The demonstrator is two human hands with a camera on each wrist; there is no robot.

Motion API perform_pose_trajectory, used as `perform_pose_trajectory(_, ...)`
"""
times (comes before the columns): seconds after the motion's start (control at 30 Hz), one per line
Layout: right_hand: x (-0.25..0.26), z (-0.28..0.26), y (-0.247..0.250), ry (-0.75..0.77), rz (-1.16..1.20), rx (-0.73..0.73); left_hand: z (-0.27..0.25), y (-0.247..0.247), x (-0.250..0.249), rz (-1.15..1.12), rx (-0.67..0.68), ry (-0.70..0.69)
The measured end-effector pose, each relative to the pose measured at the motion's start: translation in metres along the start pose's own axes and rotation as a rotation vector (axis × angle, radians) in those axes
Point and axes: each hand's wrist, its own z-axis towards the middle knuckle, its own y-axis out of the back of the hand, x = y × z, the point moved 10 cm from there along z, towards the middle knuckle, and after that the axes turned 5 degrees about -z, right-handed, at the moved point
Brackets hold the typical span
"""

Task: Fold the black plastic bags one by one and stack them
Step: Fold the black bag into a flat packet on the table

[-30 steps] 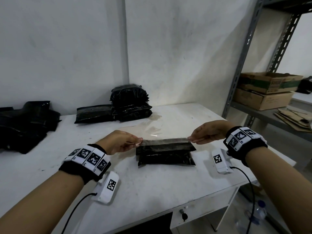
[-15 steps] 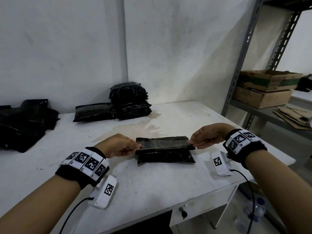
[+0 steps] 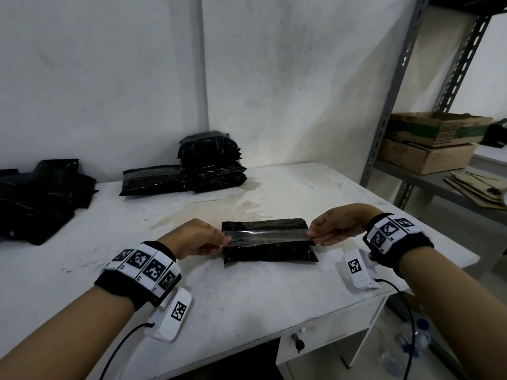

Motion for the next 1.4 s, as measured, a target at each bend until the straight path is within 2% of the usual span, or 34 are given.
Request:
perform_pose_trajectory(0.2, -0.004, 0.0, -0.004, -0.017, -0.009, -0.002, -0.001, -0.002, 0.003, -0.004, 0.003, 0.023)
perform_pose_trajectory(0.43, -0.015, 0.004, -0.011, -0.116, 0.01, -0.039, -0.002, -0.004, 0.007, 0.043, -0.016, 0.084)
perform_pose_trajectory(0.67, -0.013, 0.006, -0.012, -0.161, -0.09, -0.092, 0.0, -0.003, 0.008, 0.123, -0.054, 0.096)
perform_pose_trajectory(0.93, 0.0, 0.009, 0.004, -0.067, -0.4, -0.211, 0.001, -0.007, 0.007, 0.261, -0.097, 0.096)
perform_pose_trajectory(1.3, 0.004, 0.016, 0.005, 0.017, -0.434, -0.166, 0.008, -0.008, 0.009, 0.345, -0.074, 0.079)
perform_pose_trajectory(1.4, 0.0, 0.017, 0.005, -0.007, -0.407, -0.155, 0.008, -0.008, 0.009, 0.366, -0.083, 0.085)
